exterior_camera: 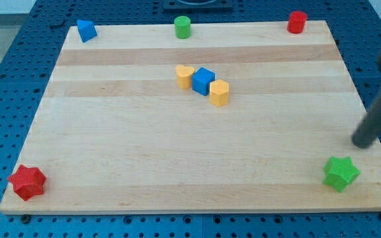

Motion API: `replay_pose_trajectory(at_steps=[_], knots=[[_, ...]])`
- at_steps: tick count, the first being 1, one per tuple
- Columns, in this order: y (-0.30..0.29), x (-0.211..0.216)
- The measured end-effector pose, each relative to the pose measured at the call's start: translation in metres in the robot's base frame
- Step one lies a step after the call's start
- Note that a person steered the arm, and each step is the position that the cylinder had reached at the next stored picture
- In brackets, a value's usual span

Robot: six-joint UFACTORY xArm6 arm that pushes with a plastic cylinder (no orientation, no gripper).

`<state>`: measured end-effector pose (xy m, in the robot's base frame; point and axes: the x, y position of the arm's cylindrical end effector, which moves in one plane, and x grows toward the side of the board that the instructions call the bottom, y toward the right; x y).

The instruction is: Move the green star slightly left

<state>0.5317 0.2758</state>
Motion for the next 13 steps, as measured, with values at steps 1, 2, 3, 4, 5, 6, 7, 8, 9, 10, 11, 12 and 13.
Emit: replay_pose_trajectory(at_steps=[1,2,3,4,5,6,7,8,9,10,11,12,13], knots=[[0.033,0.042],[0.039,0.076],[0.031,0.080],[0.027,0.057],[0.019,0.025],[-0.004,0.022],[-0.010,0.039],[-0.010,0.058],[-0.019,0.062],[-0.054,0.059],[-0.086,0.043],[-0.116,0.023],[-0.134,0.011]])
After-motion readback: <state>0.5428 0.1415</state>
